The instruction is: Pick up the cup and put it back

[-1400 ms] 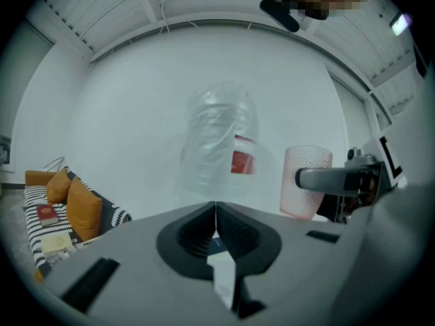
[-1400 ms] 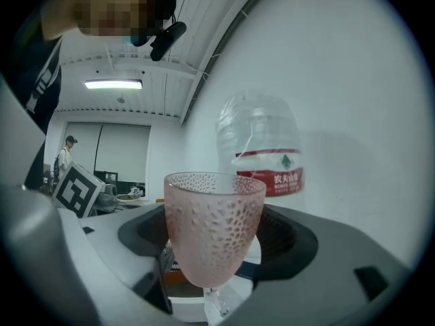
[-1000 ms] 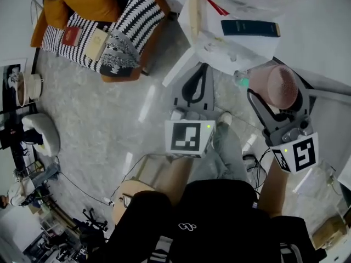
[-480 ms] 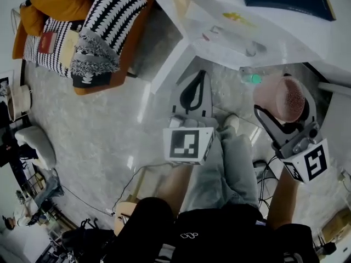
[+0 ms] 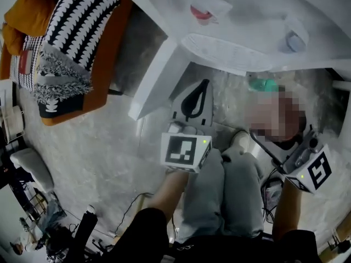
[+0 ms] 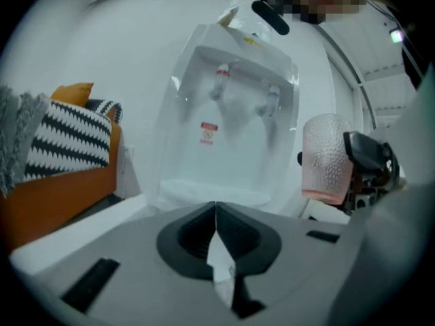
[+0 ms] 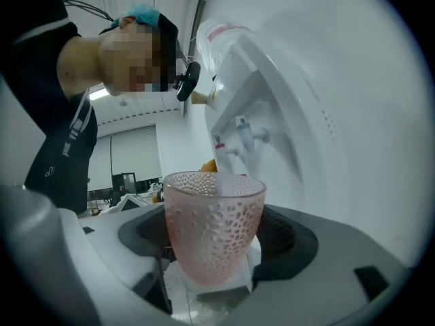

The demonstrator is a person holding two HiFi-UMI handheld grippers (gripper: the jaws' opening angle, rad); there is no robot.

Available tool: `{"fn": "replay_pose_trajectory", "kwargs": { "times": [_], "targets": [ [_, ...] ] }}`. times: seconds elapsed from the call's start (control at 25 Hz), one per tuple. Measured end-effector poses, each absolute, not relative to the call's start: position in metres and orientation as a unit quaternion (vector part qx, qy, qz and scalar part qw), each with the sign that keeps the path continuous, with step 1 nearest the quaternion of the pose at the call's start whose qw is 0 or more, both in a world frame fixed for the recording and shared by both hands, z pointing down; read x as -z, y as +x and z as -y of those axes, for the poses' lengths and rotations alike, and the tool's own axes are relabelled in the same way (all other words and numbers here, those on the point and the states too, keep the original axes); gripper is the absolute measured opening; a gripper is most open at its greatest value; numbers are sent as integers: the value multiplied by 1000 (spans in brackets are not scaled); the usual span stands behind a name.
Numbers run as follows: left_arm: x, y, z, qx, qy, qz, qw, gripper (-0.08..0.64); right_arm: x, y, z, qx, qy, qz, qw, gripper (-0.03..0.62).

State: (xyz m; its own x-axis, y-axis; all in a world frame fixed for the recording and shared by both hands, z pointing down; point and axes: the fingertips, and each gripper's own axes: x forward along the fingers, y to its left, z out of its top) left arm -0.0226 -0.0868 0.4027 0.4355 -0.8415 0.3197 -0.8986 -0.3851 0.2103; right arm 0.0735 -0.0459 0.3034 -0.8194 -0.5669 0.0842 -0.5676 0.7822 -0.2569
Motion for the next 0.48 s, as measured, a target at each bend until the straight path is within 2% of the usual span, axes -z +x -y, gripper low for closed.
{"fn": "replay_pose_trajectory", "kwargs": {
  "times": [0.32, 0.48],
  "targets": [
    [-514, -18, 106, -67, 854, 495, 145, 14, -435, 58, 49, -86, 271, 958, 21, 385],
    [-561, -15, 104, -61, 856, 491, 147, 14, -473, 58, 51, -108, 268, 957, 1, 383]
  ]
}}
